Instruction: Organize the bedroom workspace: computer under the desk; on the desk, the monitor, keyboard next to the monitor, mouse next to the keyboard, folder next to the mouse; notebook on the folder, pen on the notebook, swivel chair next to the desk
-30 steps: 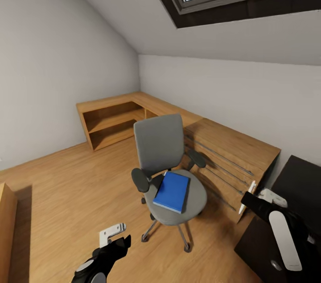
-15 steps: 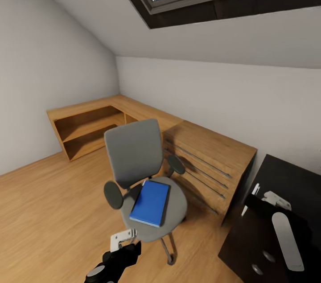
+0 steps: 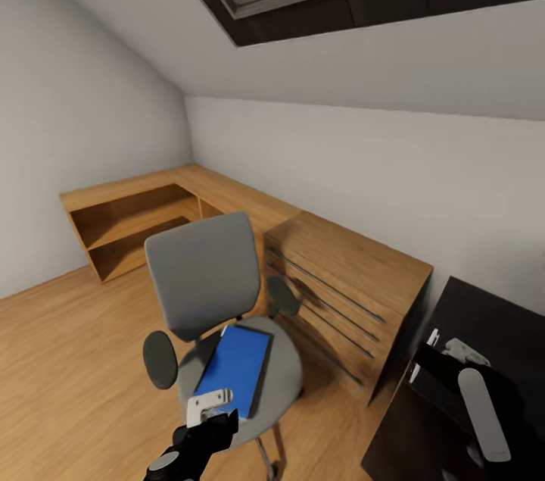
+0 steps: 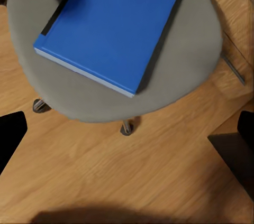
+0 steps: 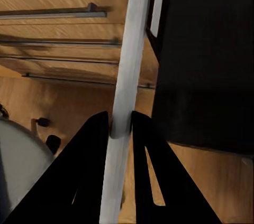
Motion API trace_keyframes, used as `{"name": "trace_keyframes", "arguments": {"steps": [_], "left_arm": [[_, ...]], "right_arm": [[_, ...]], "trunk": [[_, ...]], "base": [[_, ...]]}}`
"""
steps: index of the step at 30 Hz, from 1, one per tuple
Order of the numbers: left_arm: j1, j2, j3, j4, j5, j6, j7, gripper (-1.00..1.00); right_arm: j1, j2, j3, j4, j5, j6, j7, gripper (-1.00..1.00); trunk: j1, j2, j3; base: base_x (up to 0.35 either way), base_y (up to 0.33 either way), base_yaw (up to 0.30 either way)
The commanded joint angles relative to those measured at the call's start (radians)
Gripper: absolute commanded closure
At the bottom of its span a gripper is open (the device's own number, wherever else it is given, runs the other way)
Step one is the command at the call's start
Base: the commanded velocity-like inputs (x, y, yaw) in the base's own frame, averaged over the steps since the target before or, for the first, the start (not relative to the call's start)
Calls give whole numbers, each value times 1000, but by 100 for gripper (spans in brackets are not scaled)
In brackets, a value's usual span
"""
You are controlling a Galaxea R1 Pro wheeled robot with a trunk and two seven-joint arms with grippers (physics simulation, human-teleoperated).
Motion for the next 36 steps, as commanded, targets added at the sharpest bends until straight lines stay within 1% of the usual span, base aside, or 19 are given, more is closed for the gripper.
{"name": "trace_keyframes", "arguments": {"steps": [1,3,6,8,9,13,14,17,20,21,25,27,31,32,33,34,36], "left_arm": [[0,0,0,-2,10,1,9,-100],[0,0,0,-2,9,1,9,-100],[0,0,0,-2,9,1,9,-100],[0,0,0,-2,9,1,9,-100],[0,0,0,-2,9,1,9,-100],[0,1,0,-2,5,-4,9,-100],[0,1,0,-2,4,-10,8,-100],[0,1,0,-2,2,-13,9,-100],[0,2,1,-5,3,-17,4,-100],[0,2,1,-11,3,-17,2,-100],[0,1,1,-32,3,-17,1,-100],[0,0,0,-41,4,-17,1,-100],[0,-1,0,-48,5,-17,1,-100],[0,-2,-1,-50,5,-17,1,-100],[0,-2,-6,-52,5,-17,1,-100],[0,-2,-8,-52,5,-17,1,-100],[0,-2,-10,-52,5,-17,1,-100]], "right_arm": [[-1,-2,-1,15,-12,1,-9,100],[-2,-11,-2,37,-11,1,-9,100],[-3,-32,-3,72,-13,-3,-9,100],[-5,-39,-3,92,-13,-12,-9,100],[-7,-42,-3,121,-12,-17,-9,100],[-11,-44,-4,164,-11,-22,-9,100],[-12,-43,-1,175,-9,-38,-9,100],[-12,-42,2,178,-9,-46,-9,100],[-12,-41,5,200,-10,-55,-9,100],[-13,-39,9,207,-10,-70,-8,100],[-13,-38,35,252,-8,-83,-8,100],[-20,-39,40,275,-7,-99,-9,100],[-53,-42,45,359,-4,-147,-8,100],[-75,-42,46,403,7,-169,-7,100],[-101,-42,46,461,37,-201,-7,100],[-110,-42,46,482,51,-214,-7,100],[-116,-42,46,499,62,-224,-7,100]], "trunk": [[1,-1,-1],[1,-1,-1],[1,-1,-1],[1,-1,-1],[1,-1,-1],[1,-1,-1],[1,-1,-1],[1,-1,-1],[1,-1,-1],[1,-1,-1],[1,-1,-1],[1,-1,-1],[1,-1,-1],[1,-1,-1],[1,-1,-1],[1,-1,-1],[1,-1,-1]], "base": [[171,-297,0],[116,-313,0],[45,-334,0],[14,-342,0],[12,-345,0],[96,-318,0],[229,-222,0],[246,-186,0],[92,-32,0],[12,-4,0],[4,-2,0],[1,0,0],[0,0,0],[0,0,0],[0,0,0],[0,0,0],[0,0,0]]}}
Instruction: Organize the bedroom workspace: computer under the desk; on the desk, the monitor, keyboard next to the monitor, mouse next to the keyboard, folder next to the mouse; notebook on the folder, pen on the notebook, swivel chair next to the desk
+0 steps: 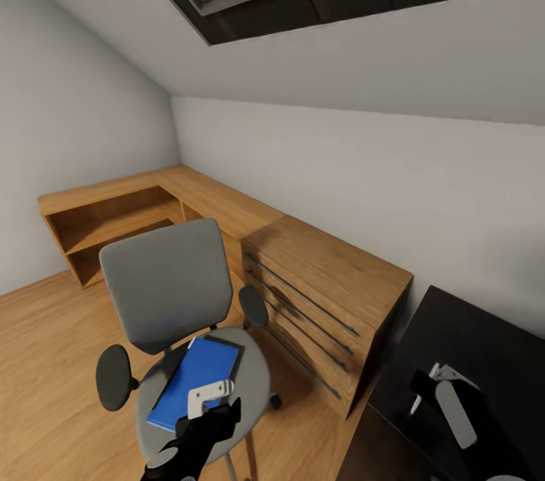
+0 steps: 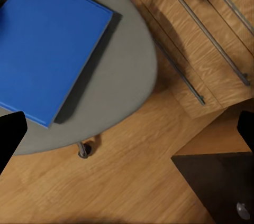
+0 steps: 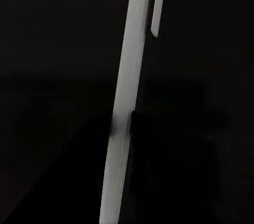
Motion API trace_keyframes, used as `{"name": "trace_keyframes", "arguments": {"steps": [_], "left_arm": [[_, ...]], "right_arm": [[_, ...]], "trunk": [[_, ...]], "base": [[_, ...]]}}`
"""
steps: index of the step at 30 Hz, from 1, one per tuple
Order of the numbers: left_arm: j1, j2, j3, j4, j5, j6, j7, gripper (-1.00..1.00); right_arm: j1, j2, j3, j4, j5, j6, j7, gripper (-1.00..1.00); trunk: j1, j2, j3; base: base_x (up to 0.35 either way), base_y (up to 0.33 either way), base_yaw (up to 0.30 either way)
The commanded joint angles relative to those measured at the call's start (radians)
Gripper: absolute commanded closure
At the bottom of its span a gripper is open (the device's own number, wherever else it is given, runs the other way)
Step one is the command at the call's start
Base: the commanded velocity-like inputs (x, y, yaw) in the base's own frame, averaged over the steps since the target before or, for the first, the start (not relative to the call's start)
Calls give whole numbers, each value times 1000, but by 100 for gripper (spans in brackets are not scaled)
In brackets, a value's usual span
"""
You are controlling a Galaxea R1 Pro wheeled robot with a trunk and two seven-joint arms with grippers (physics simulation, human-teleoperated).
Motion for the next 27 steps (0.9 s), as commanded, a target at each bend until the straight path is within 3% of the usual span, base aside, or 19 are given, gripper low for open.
{"name": "trace_keyframes", "arguments": {"steps": [1,8,10,15,16,27], "left_arm": [[0,0,-2,-2,9,1,8,-100],[0,1,-5,-2,9,1,8,-100],[0,1,-5,-3,9,1,8,-100],[0,1,-6,-4,9,1,8,-100],[0,1,-6,-4,9,1,8,-100],[0,1,-5,-3,9,1,8,-100]], "right_arm": [[-5,0,0,11,-5,-8,-8,100],[-22,1,4,77,17,-73,-8,100],[-65,1,10,144,52,-101,-8,100],[-71,1,11,155,62,-105,-8,100],[-71,0,11,155,62,-105,-8,-100],[-72,1,11,155,62,-105,-8,-100]], "trunk": [[0,-1,-1],[0,-1,-1],[0,-1,-1],[0,-1,-1],[0,-1,-1],[0,-1,-1]], "base": [[0,0,0],[0,0,0],[0,0,0],[0,0,0],[0,0,0],[0,0,0]]}}
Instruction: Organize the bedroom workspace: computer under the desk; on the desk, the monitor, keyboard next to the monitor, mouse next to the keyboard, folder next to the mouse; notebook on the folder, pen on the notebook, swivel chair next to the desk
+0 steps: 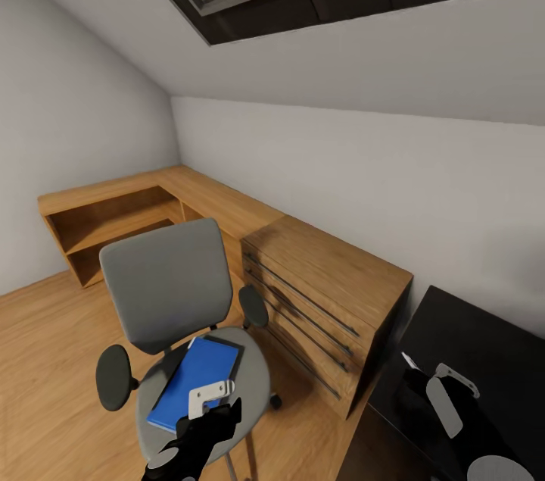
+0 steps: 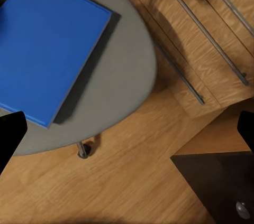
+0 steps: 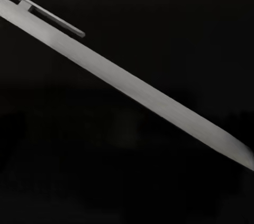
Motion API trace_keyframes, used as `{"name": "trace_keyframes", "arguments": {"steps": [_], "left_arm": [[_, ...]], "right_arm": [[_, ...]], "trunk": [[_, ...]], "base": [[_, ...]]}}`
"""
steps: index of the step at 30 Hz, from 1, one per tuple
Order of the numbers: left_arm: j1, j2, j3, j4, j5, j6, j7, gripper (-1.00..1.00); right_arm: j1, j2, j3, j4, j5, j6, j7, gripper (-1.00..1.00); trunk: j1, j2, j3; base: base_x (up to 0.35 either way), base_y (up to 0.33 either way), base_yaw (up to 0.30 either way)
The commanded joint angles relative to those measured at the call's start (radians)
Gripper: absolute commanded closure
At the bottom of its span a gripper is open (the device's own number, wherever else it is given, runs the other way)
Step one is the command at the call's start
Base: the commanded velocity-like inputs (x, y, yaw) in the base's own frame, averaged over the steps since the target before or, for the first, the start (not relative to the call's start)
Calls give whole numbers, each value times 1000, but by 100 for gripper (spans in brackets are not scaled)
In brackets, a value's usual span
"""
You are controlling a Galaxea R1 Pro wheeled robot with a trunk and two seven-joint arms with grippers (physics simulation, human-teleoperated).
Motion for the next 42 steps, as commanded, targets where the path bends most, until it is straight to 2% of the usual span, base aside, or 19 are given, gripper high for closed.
{"name": "trace_keyframes", "arguments": {"steps": [1,10,14,16,17,19,21,23,24,30,31,37,40,42], "left_arm": [[0,0,-1,-2,9,1,8,-100],[0,0,0,-1,9,1,8,-100],[0,1,0,0,9,2,8,-100],[0,1,1,3,9,3,8,-100],[0,2,1,6,9,3,8,-100],[0,3,2,8,8,3,8,-100],[0,3,3,9,7,3,8,-100],[0,4,4,10,7,3,9,-100],[0,4,5,10,7,3,9,-100],[0,6,7,10,8,3,10,-100],[0,6,7,10,8,3,10,-100],[0,7,7,10,8,2,10,-100],[0,7,8,10,8,1,11,-100],[0,8,9,10,8,1,11,-100]], "right_arm": [[0,0,1,-2,-10,3,-7,-100],[0,0,1,-10,-11,2,-7,-100],[0,0,0,-60,-10,0,-10,-100],[2,1,-2,-137,-10,3,-14,-100],[13,5,-3,-262,-11,11,-17,-100],[39,13,-3,-344,-12,24,-19,-100],[83,39,-3,-444,-11,55,-27,-100],[99,55,-3,-489,-11,69,-36,-100],[114,80,-4,-543,-11,83,-58,-100],[127,131,-3,-602,-14,95,-149,-100],[128,147,-3,-606,-13,97,-165,-100],[129,166,5,-602,-12,98,-172,-100],[129,172,37,-588,-10,96,-172,-100],[129,174,76,-572,-9,93,-175,-100]], "trunk": [[0,-1,-1],[0,-1,-1],[0,-1,-1],[0,-1,-1],[0,-1,-1],[0,-1,-1],[0,-1,-1],[0,-1,-1],[0,-1,-1],[0,-1,-1],[0,-1,-1],[0,-1,-1],[0,-1,-1],[0,-1,-1]], "base": [[0,0,0],[0,0,0],[0,0,0],[0,0,0],[0,0,0],[0,0,0],[0,0,0],[0,0,0],[0,0,0],[0,0,19],[0,0,215],[0,0,259],[0,0,276],[0,0,278]]}}
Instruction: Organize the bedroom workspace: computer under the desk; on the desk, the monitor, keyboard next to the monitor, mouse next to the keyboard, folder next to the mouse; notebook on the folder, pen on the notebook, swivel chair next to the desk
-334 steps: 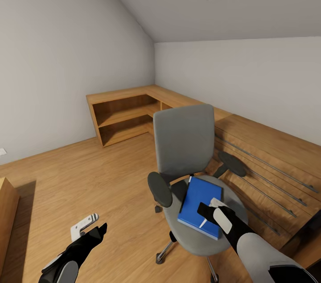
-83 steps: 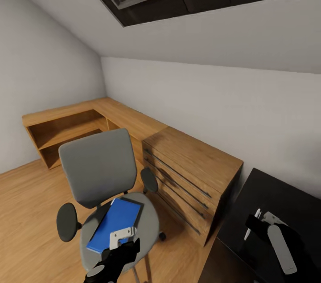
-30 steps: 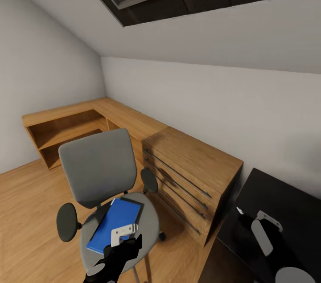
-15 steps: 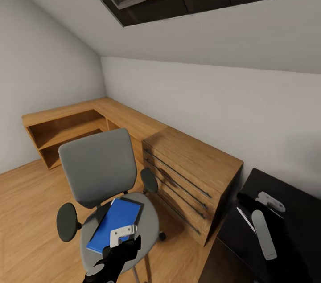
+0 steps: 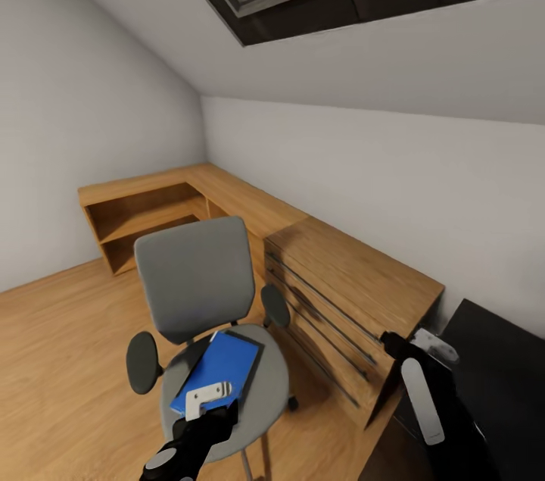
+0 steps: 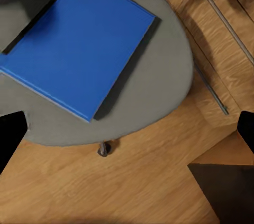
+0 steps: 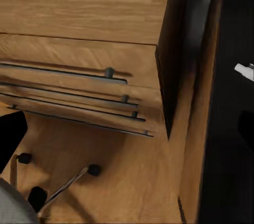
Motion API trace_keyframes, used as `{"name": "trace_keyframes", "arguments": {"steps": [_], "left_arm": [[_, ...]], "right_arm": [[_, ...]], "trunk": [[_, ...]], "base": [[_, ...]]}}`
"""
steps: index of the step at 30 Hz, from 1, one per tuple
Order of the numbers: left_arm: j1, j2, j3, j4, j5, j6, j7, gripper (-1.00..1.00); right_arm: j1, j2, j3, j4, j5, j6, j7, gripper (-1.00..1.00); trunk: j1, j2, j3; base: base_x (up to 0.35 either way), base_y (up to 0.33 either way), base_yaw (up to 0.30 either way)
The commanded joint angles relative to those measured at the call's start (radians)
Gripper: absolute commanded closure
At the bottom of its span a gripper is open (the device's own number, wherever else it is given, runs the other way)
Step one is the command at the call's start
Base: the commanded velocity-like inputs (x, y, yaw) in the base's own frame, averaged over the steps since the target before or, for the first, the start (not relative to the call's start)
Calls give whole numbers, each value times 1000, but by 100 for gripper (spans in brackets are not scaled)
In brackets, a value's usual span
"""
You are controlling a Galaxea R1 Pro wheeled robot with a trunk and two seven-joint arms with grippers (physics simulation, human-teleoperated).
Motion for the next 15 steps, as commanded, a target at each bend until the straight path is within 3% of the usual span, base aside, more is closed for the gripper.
{"name": "trace_keyframes", "arguments": {"steps": [1,6,12,14,15], "left_arm": [[0,0,0,-2,9,1,9,-100],[0,1,3,-2,9,1,9,-100],[0,3,14,0,12,1,10,-100],[0,2,33,1,13,1,10,-100],[0,2,62,5,15,1,10,-100]], "right_arm": [[0,1,20,4,-8,2,-10,-100],[-1,1,80,12,-7,-1,-49,-100],[-1,2,99,28,-7,-2,-60,-100],[-1,2,112,39,-8,-3,-61,-100],[-1,2,123,56,-7,-4,-61,-100]], "trunk": [[0,-1,-1],[0,-1,-2],[0,-1,-4],[0,-1,-4],[0,-1,-5]], "base": [[0,0,279],[0,0,279],[0,0,279],[0,0,279],[0,0,279]]}}
